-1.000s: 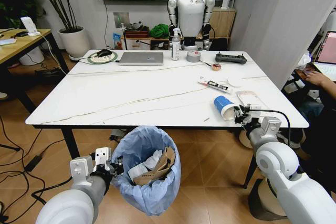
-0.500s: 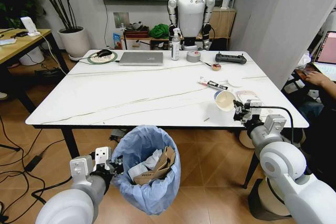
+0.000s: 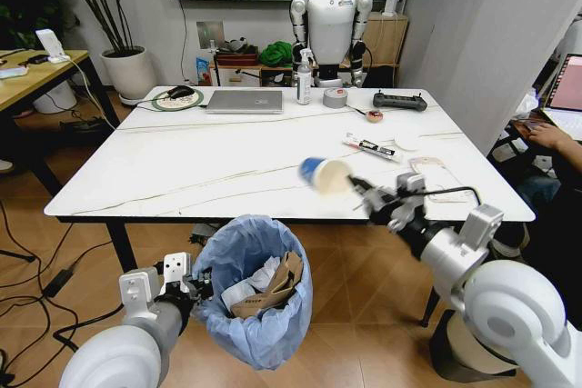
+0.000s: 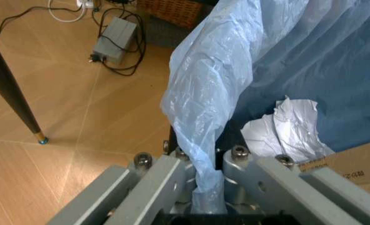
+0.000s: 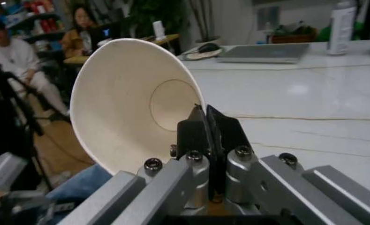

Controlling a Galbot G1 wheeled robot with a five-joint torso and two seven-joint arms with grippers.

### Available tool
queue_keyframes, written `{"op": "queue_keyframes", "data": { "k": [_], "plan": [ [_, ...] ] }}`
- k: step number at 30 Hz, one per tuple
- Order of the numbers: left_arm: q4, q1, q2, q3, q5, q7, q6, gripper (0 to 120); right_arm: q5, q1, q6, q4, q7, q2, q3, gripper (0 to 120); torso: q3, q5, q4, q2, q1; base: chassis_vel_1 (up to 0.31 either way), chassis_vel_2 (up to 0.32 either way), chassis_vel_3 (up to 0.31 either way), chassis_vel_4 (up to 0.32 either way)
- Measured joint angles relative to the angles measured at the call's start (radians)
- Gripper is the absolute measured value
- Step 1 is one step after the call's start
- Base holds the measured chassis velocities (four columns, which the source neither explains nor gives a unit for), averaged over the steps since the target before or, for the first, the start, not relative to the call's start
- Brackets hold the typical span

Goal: Pick up the trash bin and place the trash from the table into it.

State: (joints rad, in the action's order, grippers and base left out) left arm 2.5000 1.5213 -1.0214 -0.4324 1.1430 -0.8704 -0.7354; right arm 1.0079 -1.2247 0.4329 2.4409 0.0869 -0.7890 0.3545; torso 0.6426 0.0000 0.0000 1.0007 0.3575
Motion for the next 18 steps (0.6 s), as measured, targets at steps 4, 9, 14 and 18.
{"op": "queue_keyframes", "data": {
  "k": [4,9,14,18],
  "plan": [
    [0.000,-0.001,-0.002,-0.002,0.003,0.000,0.000,0,0.008,0.000,0.013,0.033,-0.053,0.036,-0.018,0,0.000,0.0001,0.0000,0.000,0.000,0.000,0.000,0.000,0.000],
    [0.000,-0.009,-0.004,0.007,0.003,-0.001,0.000,0,0.011,0.013,0.016,0.041,-0.083,0.071,-0.039,0,0.000,0.0001,0.0000,0.000,0.000,0.000,0.000,0.000,0.000],
    [0.000,-0.020,-0.005,0.019,0.003,-0.003,0.000,0,0.009,0.023,0.023,0.048,-0.112,0.107,-0.068,0,0.000,0.0000,0.0000,0.000,0.000,0.000,0.000,0.000,0.000],
    [0.000,-0.026,-0.009,0.032,0.002,-0.007,0.000,0,-0.004,0.030,0.035,0.049,-0.119,0.112,-0.092,0,0.000,0.0001,0.0000,0.000,0.000,0.000,0.000,0.000,0.000]
  ]
}}
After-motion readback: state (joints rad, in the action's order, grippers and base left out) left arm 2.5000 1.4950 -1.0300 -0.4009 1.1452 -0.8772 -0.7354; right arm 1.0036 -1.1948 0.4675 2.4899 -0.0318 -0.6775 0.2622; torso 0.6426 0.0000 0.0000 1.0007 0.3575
